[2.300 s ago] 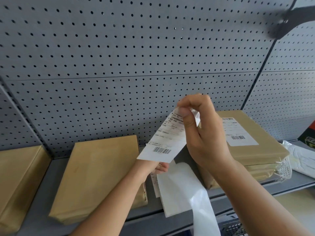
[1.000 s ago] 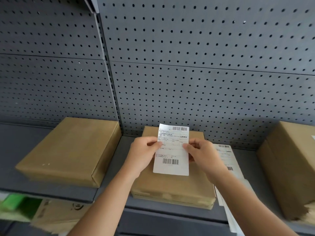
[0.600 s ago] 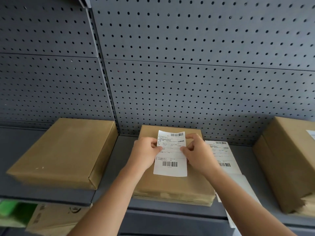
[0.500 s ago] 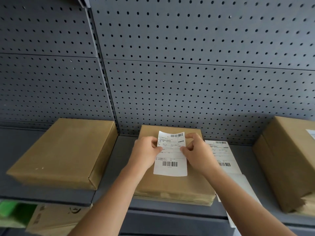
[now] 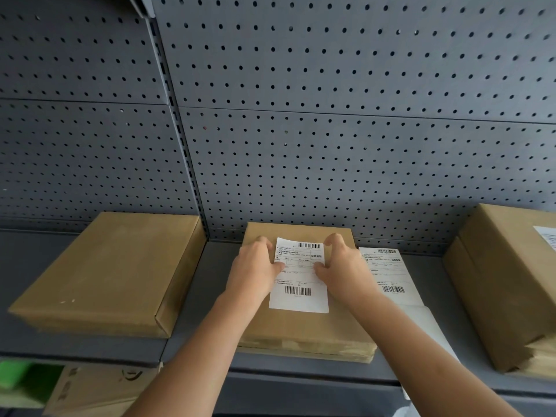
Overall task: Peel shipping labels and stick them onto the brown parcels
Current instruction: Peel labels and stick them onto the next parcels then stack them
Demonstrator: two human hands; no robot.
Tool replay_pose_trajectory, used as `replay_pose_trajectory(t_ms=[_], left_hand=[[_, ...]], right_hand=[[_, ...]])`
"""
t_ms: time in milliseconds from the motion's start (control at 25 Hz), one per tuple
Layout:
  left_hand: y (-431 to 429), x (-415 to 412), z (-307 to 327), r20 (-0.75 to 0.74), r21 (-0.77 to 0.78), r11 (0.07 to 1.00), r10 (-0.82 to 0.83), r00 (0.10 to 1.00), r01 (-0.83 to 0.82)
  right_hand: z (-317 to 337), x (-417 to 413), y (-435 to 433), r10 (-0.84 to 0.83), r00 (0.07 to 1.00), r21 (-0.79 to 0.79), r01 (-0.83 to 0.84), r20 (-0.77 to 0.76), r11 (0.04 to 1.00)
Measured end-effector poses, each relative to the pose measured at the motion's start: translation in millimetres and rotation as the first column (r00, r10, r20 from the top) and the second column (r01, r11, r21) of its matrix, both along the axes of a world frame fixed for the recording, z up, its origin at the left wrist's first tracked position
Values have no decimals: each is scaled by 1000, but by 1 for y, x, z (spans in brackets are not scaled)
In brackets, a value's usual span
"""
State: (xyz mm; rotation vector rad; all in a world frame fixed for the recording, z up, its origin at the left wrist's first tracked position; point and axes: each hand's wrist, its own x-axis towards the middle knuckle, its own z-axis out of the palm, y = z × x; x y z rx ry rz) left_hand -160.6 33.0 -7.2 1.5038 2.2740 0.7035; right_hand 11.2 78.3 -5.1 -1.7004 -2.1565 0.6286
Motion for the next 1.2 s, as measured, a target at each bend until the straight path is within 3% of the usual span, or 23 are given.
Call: replay_pose_trajectory(t_ms=[80,200,280,360,600,1040,1200], left_hand=[[-6,0,0,-145,62,995,-65,987,74],[-9,1,-6,-296,126,941,-267,917,315],[-4,0,-8,-349,45,891,-410,843,452],[1,-2,-11,-375,-52,860,-488,788,508],[4,-2,-21,-389,-138,868,-490,780,476],[-6,-29,-14,-343,-191,920,-388,855,341],[-31,-6,-6,-304,-150,879,-476,825,452]], right_hand=[[0,6,0,11,997,56,-15,71,998],[-5,9,-1,96,983,267,-136,159,954],[-12,3,-1,193,963,320,-246,188,915],[-17,-7,-3,269,936,276,-327,228,904],[-28,-16,-1,285,874,164,-372,393,914],[-20,24,-4,159,924,34,-182,348,983],[-14,14,-27,240,923,96,-280,301,955]])
